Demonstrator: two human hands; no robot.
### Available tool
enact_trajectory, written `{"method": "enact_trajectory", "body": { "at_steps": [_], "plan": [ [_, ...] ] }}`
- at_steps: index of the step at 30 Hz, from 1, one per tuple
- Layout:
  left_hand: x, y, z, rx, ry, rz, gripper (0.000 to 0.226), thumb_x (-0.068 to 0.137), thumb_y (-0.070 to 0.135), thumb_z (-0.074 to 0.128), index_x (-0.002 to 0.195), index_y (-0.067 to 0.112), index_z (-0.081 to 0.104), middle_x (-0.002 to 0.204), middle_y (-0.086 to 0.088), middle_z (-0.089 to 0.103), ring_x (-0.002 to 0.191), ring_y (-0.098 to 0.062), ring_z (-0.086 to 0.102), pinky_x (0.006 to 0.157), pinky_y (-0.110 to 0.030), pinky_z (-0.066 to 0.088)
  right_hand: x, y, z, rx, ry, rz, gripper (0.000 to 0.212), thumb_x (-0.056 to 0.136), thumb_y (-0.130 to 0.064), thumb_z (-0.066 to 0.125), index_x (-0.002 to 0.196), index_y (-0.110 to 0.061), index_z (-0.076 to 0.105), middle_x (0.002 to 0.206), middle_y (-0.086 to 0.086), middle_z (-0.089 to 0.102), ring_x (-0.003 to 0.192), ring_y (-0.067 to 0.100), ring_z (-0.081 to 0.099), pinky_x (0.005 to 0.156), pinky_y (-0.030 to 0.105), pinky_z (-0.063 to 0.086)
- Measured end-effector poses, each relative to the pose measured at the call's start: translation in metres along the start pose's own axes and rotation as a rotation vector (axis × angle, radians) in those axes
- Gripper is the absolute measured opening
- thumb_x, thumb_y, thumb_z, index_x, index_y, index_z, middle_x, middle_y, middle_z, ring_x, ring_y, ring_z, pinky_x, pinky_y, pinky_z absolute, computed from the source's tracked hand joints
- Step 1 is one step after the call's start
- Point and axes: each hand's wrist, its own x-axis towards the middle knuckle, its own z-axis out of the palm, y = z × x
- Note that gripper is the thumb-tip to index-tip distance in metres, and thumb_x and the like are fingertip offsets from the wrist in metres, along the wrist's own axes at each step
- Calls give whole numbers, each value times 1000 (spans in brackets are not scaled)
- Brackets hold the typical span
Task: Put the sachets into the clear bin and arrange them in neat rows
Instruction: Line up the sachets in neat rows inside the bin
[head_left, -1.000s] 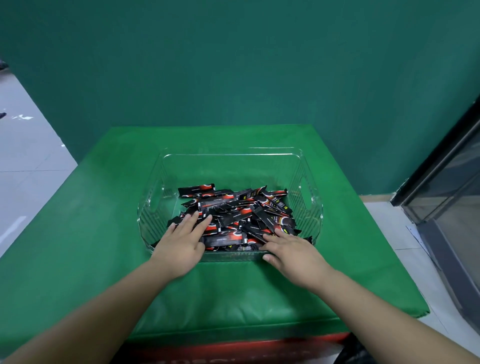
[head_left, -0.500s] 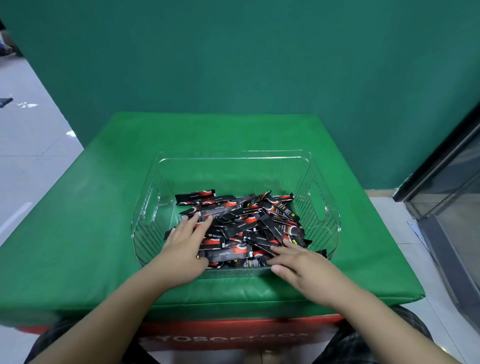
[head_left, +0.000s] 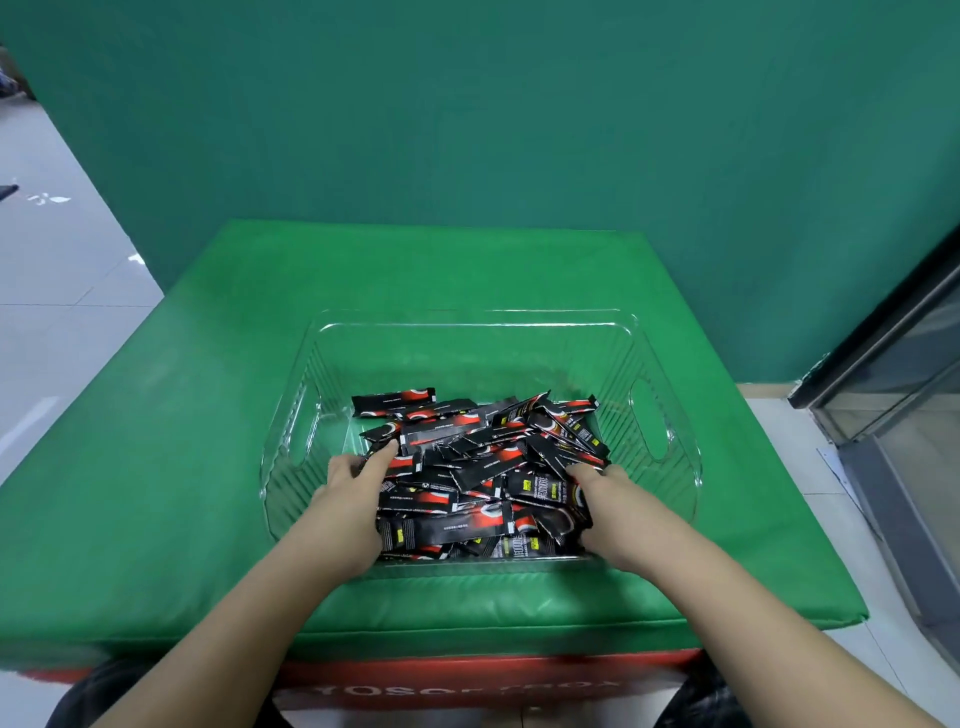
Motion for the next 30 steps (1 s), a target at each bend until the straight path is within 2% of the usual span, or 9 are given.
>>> {"method": "enact_trajectory", "body": {
  "at_steps": [3,5,10,13,15,18,21,25,30],
  "plan": [
    [2,4,1,-61,132,41,105,76,-20,46,151,37,0,153,4,5,116,-24,46,76,-27,51,4,0,6,66,104,-18,75,81,13,46,146,-18,27,137,16,35,92,28,62,67,25,38],
    [4,10,0,-91,182,65,102,77,-21,43,151,35,1,155,6,1,134,-25,28,86,-26,44,9,-3,7,126,174,-33,70,81,14,44,143,-16,33,133,14,38,93,29,61,66,24,36],
    [12,23,-1,53,151,31,87,83,-10,37,153,24,-2,160,-4,4,145,-28,0,118,-45,12,24,-20,4,242,238,-115,57,88,6,46,142,-11,37,133,12,42,114,28,51,91,28,40],
    [8,32,-2,262,273,85,78,86,0,41,153,19,6,157,-7,17,143,-29,9,117,-46,18,21,-23,-1,243,205,-165,64,88,4,46,147,-12,28,146,8,36,132,23,38,106,24,29],
    [1,44,0,262,281,189,68,91,9,41,152,21,13,157,-3,17,144,-23,8,119,-44,11,17,-18,-5,200,237,-191,63,87,2,45,146,-14,32,147,2,38,135,20,32,111,23,20],
    [4,63,13,261,135,440,56,99,27,36,151,29,15,159,7,3,146,-15,-10,117,-47,-9,16,-9,-6,214,312,-193,58,85,4,42,140,-17,43,138,-3,49,125,19,33,108,24,22],
    [22,82,33,380,29,585,53,102,33,30,152,32,11,160,9,-9,144,-14,-19,113,-52,-16,18,-5,1,241,302,-165,56,88,0,41,142,-15,38,143,0,42,131,20,30,110,23,18],
    [34,105,56,472,-32,597,54,103,38,26,152,32,6,160,8,-10,145,-23,-20,107,-62,-16,19,2,14,328,328,-100,50,95,-5,39,144,-7,31,146,9,38,135,22,30,111,24,18],
    [43,98,62,577,-82,504,65,93,60,39,148,47,7,160,6,2,145,-36,-11,103,-69,-15,17,6,19,420,368,-66,51,96,-9,39,146,-11,27,147,7,36,136,19,32,113,27,22]
  ]
}}
